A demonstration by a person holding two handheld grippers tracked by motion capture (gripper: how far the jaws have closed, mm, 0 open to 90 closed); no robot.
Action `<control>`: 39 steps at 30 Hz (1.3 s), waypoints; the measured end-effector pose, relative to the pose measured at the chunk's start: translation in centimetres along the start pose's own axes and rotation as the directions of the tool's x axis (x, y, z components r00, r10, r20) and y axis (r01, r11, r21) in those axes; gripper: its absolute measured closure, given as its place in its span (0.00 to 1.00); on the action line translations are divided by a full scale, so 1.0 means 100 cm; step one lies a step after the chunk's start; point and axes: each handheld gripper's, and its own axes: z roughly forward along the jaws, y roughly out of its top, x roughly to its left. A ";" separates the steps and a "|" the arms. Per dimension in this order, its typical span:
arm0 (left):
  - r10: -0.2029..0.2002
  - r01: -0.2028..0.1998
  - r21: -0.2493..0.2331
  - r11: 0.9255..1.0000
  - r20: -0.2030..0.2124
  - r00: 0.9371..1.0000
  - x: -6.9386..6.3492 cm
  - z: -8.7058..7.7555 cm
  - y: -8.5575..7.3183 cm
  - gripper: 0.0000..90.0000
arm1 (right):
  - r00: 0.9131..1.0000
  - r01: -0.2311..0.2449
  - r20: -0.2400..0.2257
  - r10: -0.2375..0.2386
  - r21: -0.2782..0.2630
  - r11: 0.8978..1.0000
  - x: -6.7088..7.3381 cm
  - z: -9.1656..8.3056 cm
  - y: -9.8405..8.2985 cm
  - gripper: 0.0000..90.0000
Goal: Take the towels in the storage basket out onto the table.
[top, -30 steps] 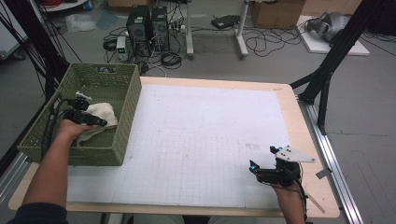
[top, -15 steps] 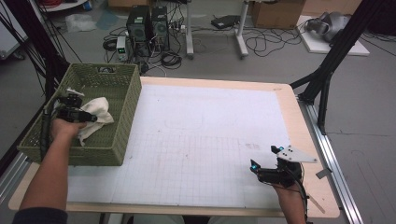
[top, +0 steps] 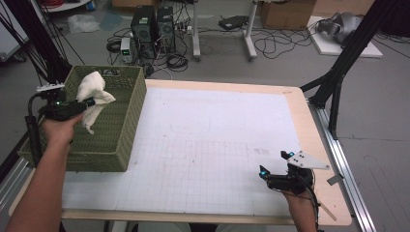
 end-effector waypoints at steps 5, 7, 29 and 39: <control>0.033 -0.031 -0.072 0.997 0.024 0.999 -0.009 -0.020 0.012 0.78 | 1.000 -0.004 -0.002 0.004 -0.007 1.000 -0.001 0.002 0.001 0.07; 0.060 -0.056 -0.095 0.994 0.043 0.997 -0.015 -0.025 0.017 0.78 | 1.000 0.006 -0.006 -0.006 -0.009 1.000 0.000 0.002 0.002 0.07; 0.267 -0.201 -0.215 0.956 0.350 0.898 -0.139 -0.022 0.020 0.77 | 1.000 -0.003 -0.011 0.003 -0.021 1.000 -0.001 0.002 0.003 0.07; 0.363 -0.326 -0.165 0.931 0.510 0.780 -0.215 0.012 -0.021 0.77 | 1.000 -0.004 -0.009 0.004 -0.025 1.000 -0.001 0.001 0.003 0.07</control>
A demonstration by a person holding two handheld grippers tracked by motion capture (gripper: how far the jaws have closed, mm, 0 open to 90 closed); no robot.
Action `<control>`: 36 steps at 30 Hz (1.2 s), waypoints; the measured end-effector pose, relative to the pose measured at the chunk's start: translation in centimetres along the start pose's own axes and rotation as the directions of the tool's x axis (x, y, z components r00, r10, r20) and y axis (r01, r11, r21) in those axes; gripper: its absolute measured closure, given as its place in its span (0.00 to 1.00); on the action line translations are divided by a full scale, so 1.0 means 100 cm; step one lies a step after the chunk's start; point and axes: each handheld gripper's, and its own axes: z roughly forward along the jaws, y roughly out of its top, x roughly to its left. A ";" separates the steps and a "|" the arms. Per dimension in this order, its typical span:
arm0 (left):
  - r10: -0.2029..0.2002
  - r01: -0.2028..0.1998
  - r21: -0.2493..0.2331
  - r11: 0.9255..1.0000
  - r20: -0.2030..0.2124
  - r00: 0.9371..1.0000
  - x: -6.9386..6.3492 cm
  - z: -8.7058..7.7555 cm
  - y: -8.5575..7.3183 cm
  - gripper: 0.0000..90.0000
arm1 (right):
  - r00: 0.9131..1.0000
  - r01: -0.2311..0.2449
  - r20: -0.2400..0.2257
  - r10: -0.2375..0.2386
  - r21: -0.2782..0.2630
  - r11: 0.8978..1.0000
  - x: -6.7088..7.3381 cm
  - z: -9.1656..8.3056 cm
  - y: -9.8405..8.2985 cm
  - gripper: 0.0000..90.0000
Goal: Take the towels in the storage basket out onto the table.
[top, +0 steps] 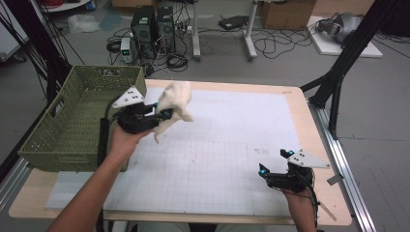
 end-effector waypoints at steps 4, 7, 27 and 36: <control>0.003 -0.005 0.045 0.999 0.040 0.999 -0.013 0.021 -0.013 0.77 | 1.000 0.001 0.004 -0.001 0.003 1.000 0.000 -0.001 0.000 0.07; 0.007 -0.014 0.085 0.996 0.078 0.997 -0.025 0.041 -0.026 0.77 | 1.000 0.003 0.004 -0.003 -0.003 1.000 0.000 -0.001 0.000 0.07; -0.003 -0.038 0.279 0.959 0.146 0.989 -0.051 0.110 -0.086 0.71 | 1.000 0.014 0.012 -0.014 0.008 1.000 -0.002 -0.002 -0.002 0.07; -0.103 0.099 0.216 0.971 0.010 0.995 -0.037 0.096 -0.092 0.20 | 1.000 -0.001 0.014 0.001 0.010 1.000 -0.001 -0.002 -0.003 0.07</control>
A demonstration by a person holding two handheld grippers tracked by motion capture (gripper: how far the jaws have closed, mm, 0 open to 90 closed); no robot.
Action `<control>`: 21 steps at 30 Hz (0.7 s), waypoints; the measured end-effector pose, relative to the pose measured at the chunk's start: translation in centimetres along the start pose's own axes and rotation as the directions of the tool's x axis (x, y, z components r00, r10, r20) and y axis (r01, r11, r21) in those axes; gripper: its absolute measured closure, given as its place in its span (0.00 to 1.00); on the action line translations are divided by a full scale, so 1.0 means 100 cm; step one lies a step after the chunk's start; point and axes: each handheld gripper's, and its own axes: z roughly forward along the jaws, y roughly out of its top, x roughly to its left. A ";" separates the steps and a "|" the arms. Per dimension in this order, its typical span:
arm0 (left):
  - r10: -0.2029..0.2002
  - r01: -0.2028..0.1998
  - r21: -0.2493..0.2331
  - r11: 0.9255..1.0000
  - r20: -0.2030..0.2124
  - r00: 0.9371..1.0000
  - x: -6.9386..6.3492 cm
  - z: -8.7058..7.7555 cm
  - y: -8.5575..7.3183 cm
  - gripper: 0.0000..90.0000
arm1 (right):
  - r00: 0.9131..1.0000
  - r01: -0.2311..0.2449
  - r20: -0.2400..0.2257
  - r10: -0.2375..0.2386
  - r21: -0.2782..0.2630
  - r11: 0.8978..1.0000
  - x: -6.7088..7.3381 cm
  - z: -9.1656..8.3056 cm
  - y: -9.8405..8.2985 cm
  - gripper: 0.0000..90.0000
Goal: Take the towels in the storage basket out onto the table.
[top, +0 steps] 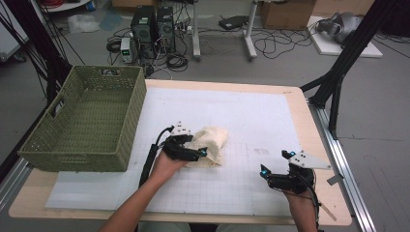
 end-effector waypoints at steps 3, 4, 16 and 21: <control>0.018 -0.019 -0.067 0.998 -0.019 1.000 0.000 -0.014 0.003 0.21 | 1.000 0.013 -0.007 -0.013 -0.003 1.000 -0.001 0.002 0.001 0.07; 0.024 -0.026 -0.081 0.996 -0.027 0.999 0.001 -0.018 0.003 0.21 | 1.000 0.000 -0.012 0.000 -0.004 1.000 -0.001 0.004 0.001 0.07; 0.012 -0.030 -0.176 0.984 -0.101 0.995 0.020 -0.065 -0.008 0.21 | 0.997 0.051 -0.058 -0.051 -0.001 0.999 0.019 0.026 0.013 0.07; 0.031 -0.057 -0.220 0.974 -0.121 0.992 0.024 -0.079 -0.011 0.20 | 0.983 0.093 -0.160 -0.092 -0.004 0.996 0.043 0.052 0.022 0.07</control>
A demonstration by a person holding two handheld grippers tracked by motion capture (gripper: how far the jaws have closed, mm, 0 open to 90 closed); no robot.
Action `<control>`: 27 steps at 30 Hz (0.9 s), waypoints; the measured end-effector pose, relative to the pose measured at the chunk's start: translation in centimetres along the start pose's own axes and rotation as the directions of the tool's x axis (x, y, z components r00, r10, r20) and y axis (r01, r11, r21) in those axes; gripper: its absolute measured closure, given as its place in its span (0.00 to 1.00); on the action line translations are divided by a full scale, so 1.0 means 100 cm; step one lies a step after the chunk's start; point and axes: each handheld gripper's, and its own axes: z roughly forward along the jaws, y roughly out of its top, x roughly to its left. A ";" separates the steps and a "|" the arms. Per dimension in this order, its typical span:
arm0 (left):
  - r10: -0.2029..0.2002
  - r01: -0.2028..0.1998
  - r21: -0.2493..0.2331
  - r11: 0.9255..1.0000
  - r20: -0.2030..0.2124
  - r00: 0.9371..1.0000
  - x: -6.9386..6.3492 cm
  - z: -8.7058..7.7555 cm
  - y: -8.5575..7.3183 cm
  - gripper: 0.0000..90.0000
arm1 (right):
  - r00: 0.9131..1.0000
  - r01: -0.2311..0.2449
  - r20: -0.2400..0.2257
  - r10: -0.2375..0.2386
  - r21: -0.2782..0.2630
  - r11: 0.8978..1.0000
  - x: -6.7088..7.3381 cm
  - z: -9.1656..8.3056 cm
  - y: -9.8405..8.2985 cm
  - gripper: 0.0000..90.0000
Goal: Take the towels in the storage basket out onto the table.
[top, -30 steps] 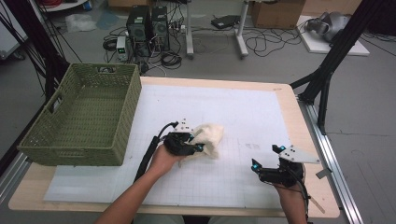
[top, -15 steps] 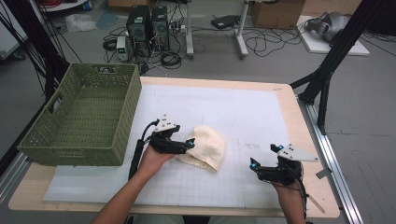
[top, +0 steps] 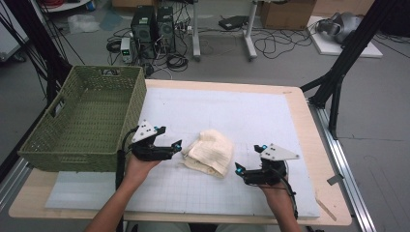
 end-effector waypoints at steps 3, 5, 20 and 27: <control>-0.006 0.005 -0.022 1.000 -0.014 1.000 0.004 -0.006 0.004 0.20 | 0.999 0.025 -0.032 -0.024 0.013 1.000 0.010 0.019 0.007 0.07; -0.003 0.003 -0.023 1.000 -0.017 1.000 0.004 -0.007 0.005 0.20 | 0.999 0.028 -0.041 -0.027 0.018 0.999 0.015 0.028 0.010 0.07; -0.013 0.013 -0.036 0.999 -0.014 1.000 0.008 -0.011 0.006 0.20 | 0.999 -0.011 -0.049 0.012 0.016 1.000 0.009 0.032 0.014 0.07; -0.027 0.026 -0.057 0.998 -0.018 0.999 0.013 -0.015 0.009 0.21 | 0.999 -0.013 -0.039 0.014 0.013 1.000 0.009 0.031 0.015 0.07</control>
